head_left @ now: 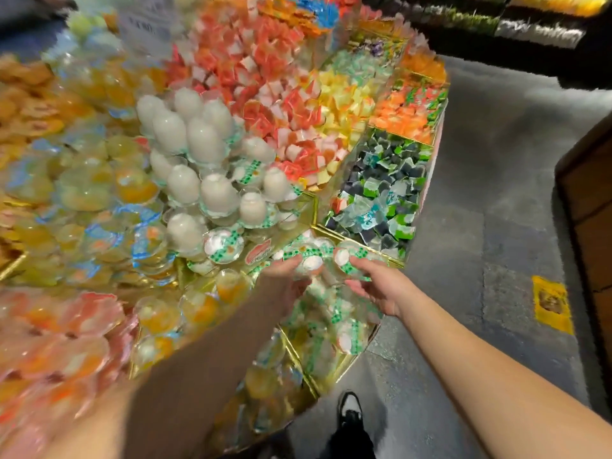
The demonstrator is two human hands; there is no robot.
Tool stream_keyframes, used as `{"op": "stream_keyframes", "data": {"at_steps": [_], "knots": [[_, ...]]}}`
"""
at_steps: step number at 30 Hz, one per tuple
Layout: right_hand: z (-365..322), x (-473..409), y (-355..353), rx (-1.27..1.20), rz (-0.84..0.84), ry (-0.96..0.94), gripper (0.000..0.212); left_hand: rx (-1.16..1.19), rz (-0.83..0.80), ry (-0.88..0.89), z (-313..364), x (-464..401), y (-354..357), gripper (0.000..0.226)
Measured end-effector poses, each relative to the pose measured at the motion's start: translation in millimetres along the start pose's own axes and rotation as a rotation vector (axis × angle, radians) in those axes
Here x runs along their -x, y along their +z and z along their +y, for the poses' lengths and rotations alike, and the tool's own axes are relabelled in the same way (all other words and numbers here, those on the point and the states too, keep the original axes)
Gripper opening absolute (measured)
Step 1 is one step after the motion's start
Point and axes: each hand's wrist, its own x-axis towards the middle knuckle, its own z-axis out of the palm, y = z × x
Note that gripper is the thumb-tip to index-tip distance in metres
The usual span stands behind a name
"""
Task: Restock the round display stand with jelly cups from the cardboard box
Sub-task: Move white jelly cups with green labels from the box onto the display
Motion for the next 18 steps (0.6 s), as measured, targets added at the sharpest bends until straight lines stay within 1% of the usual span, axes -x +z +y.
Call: {"op": "stream_keyframes", "data": {"at_steps": [1,3,4,6,8,9,10,11,12,14,15,16,17,18], "knots": [[-8.3,-13.9,1.2,0.058,-0.03,0.012,0.055,0.023,0.025,0.014,1.8,-6.8,3.4,0.018],[-24.8,-36.2,5.2,0.164,-0.117,0.017,0.033,0.055,0.133,0.039,4.3,-26.1,7.6,0.015],[-31.4,-46.9,7.6,0.18,-0.149,0.032,0.025,0.042,0.185,0.057,4.4,-35.5,9.1,0.015],[-42.6,-70.0,11.4,0.219,-0.162,0.057,0.019,0.001,0.241,0.088,3.7,-51.9,13.0,0.012],[-51.5,-90.3,14.0,0.248,-0.165,0.08,0.019,0.016,0.253,0.103,1.7,-65.9,18.2,0.009],[-55.2,-97.9,15.8,0.258,-0.176,0.094,0.022,0.022,0.266,0.1,0.6,-72.9,20.5,0.008],[-57.4,-107.0,18.2,0.277,-0.191,0.105,0.031,0.036,0.287,0.095,-1.0,-80.2,22.4,0.013],[-57.4,-120.3,19.9,0.304,-0.205,0.116,0.047,0.055,0.315,0.084,-0.7,-85.4,25.9,0.022],[-53.5,-138.7,19.1,0.331,-0.219,0.106,0.069,0.093,0.347,0.068,-2.2,-92.1,27.8,0.033],[-25.0,-206.3,10.5,0.367,-0.261,0.096,0.111,0.168,0.385,0.018,-3.5,-98.8,31.6,0.05],[-17.4,-222.2,10.6,0.369,-0.285,0.107,0.123,0.186,0.389,-0.01,-3.2,-99.4,34.1,0.055],[-18.8,-219.8,13.8,0.369,-0.3,0.125,0.126,0.185,0.393,-0.023,-3.4,-100.8,35.4,0.058],[-26.9,-207.1,20.4,0.357,-0.297,0.127,0.121,0.173,0.413,-0.014,-3.9,-101.8,36.1,0.06],[-34.4,-195.9,26.2,0.349,-0.296,0.123,0.109,0.166,0.445,0.012,-4.2,-103.7,35.5,0.063]]}}
